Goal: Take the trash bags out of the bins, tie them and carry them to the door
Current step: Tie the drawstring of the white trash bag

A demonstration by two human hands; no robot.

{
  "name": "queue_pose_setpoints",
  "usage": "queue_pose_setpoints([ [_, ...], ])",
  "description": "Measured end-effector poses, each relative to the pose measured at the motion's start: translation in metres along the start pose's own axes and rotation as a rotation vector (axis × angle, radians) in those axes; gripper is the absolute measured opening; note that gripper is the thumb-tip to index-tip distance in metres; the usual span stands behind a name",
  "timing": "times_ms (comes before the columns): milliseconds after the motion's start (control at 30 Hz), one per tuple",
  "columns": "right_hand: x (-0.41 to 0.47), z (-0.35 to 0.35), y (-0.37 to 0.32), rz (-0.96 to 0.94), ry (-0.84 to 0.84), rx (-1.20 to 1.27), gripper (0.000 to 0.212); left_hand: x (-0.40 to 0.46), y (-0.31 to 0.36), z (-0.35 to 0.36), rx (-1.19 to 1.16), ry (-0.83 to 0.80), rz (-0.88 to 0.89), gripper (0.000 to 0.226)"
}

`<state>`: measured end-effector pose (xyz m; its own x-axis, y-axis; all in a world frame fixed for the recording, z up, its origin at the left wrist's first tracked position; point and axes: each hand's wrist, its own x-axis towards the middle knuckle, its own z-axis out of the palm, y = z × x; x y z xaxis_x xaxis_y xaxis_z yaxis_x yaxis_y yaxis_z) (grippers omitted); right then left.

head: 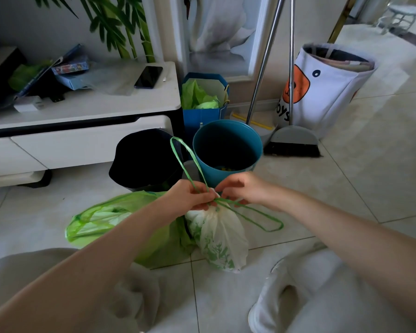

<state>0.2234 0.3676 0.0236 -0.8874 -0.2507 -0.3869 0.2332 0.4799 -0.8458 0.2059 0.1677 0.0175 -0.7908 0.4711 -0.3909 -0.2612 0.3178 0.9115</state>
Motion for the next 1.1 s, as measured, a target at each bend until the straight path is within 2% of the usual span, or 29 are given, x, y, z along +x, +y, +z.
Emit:
queue_pose_setpoints([
  [200, 0.012, 0.026, 0.006, -0.131, -0.099, -0.062, 0.018, -0.008, -0.001, -0.008, 0.079, 0.005, 0.025, 0.009],
  [367, 0.024, 0.029, 0.007, -0.209, -0.069, -0.177, 0.008, -0.013, 0.0, -0.01, 0.036, -0.008, 0.036, 0.01],
  [467, 0.026, 0.027, 0.003, -0.209, -0.048, -0.191, 0.01, -0.014, -0.001, -0.012, 0.071, 0.056, 0.078, 0.01],
  [667, 0.027, 0.025, -0.003, -0.067, -0.106, -0.098, 0.006, -0.009, -0.004, -0.016, 0.402, 0.212, 0.168, 0.003],
  [800, 0.026, 0.027, -0.005, -0.011, -0.136, -0.09, 0.008, -0.006, -0.011, -0.012, 0.557, 0.316, 0.296, 0.012],
  [867, 0.025, 0.028, -0.006, -0.001, -0.159, -0.083, 0.008, -0.006, -0.014, -0.012, 0.655, 0.337, 0.352, 0.016],
  [1000, 0.022, 0.029, -0.006, 0.019, -0.204, -0.026, 0.017, -0.007, -0.022, -0.007, 0.899, 0.356, 0.511, 0.009],
  [1100, 0.022, 0.027, -0.005, 0.058, -0.19, 0.017, 0.014, -0.01, -0.028, -0.006, 0.985, 0.384, 0.65, 0.008],
])
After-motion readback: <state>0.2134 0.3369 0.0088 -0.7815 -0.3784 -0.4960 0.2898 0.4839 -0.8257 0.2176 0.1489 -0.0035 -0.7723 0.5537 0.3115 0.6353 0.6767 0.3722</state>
